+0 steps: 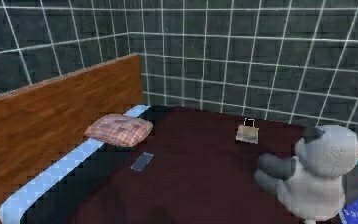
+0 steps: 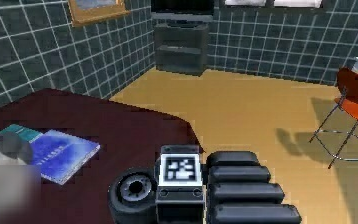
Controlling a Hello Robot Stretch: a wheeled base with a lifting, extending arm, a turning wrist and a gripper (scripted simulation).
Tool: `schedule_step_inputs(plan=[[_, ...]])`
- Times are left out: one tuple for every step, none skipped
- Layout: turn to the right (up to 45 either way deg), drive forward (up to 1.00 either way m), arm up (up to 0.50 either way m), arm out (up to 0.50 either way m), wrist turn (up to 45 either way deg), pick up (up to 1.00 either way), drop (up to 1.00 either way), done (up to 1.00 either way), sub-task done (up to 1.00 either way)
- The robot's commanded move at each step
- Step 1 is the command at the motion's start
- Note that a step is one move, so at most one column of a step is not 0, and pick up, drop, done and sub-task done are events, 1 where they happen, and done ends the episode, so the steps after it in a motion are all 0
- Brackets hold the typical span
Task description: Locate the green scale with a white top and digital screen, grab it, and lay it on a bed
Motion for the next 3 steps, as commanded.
schedule_step_inputs(plan=[[-45.0, 0.0, 0.0, 0.0, 0.0, 0.0, 0.0, 0.0, 0.0], [-45.0, 0.0, 0.0, 0.0, 0.0, 0.0, 0.0, 0.0, 0.0], [-39.0, 0.0, 0.0, 0.0, 0.0, 0.0, 0.0, 0.0, 0.0]])
